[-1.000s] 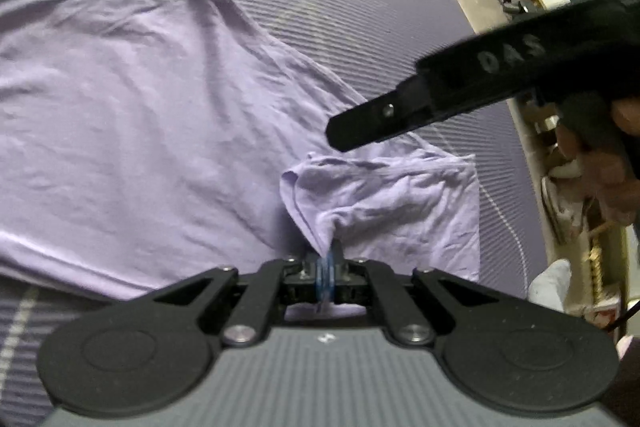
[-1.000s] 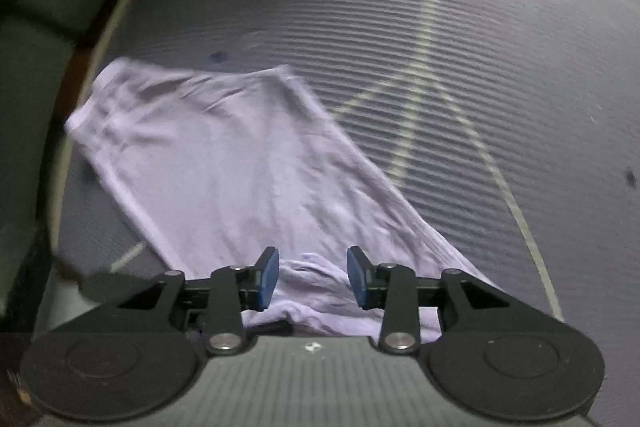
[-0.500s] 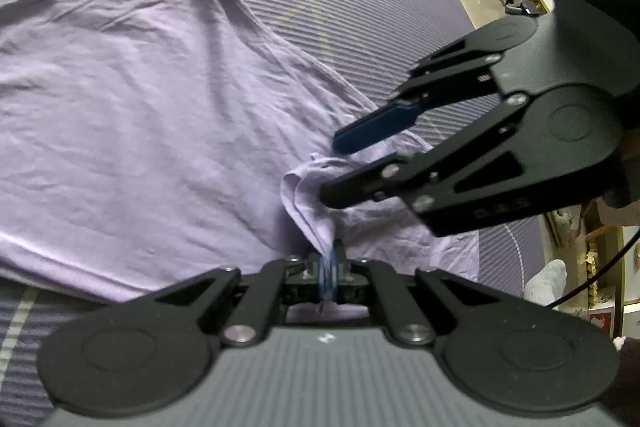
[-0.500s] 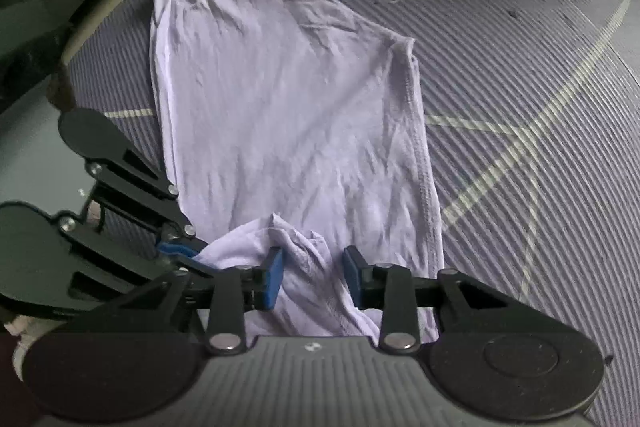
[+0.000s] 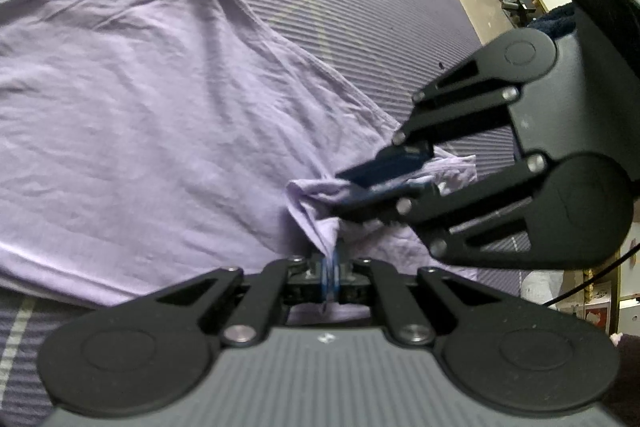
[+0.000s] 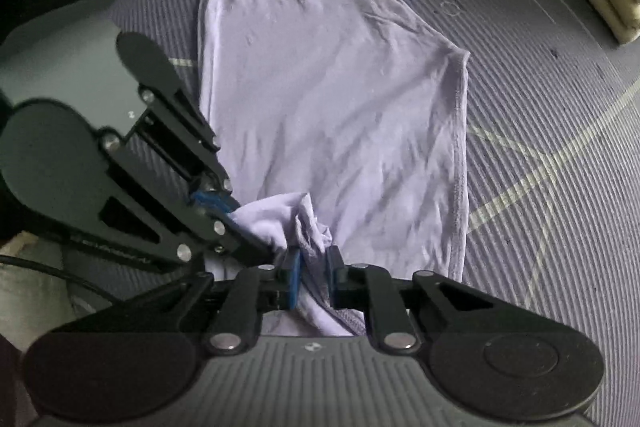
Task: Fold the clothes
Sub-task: 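Lift the hem with both grippers and fold it over toward the waistband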
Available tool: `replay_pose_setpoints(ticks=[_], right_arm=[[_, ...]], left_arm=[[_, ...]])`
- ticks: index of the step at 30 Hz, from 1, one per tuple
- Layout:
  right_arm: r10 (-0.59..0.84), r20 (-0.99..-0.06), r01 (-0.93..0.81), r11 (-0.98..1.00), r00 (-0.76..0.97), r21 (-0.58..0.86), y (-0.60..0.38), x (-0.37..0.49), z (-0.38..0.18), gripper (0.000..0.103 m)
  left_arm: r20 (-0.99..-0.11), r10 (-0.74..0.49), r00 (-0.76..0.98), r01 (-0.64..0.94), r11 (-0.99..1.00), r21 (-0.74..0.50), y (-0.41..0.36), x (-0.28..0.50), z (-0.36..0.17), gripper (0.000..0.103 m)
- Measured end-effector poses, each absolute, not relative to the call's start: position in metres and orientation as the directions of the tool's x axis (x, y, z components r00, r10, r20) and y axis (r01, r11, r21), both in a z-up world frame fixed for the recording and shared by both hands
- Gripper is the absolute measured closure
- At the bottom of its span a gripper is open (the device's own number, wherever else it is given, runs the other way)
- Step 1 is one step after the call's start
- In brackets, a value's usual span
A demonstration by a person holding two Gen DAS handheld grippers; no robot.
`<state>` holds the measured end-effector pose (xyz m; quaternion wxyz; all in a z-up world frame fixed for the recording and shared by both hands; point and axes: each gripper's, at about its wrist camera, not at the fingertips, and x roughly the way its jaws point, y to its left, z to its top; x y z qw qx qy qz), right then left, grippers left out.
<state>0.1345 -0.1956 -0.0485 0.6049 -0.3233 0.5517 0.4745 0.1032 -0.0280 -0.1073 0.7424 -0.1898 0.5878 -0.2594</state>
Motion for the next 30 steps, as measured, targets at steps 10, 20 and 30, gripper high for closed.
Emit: replay_pose_setpoints(ticks=[10,20,30], right_arm=[[0.248,-0.969,-0.924,0.367,-0.019,0.112,-0.19,0.139,-0.035,0.1],[0.37,-0.928,-0.91,0.398,0.041,0.118,-0.16,0.156,0.0,0.1],[0.405,-0.911,-0.935,0.347,0.074,0.078,-0.1,0.163,0.003,0.1]], left_arm=[[-0.776,-0.609,0.162,0.169,0.792,-0.587,-0.034,0.109,-0.116,0.1],[-0.782,-0.582,0.224,0.121,0.812,-0.571,0.012,0.117,-0.092,0.101],[-0.801,-0.514,0.307,-0.033,0.836,-0.548,0.073,0.119,-0.084,0.101]])
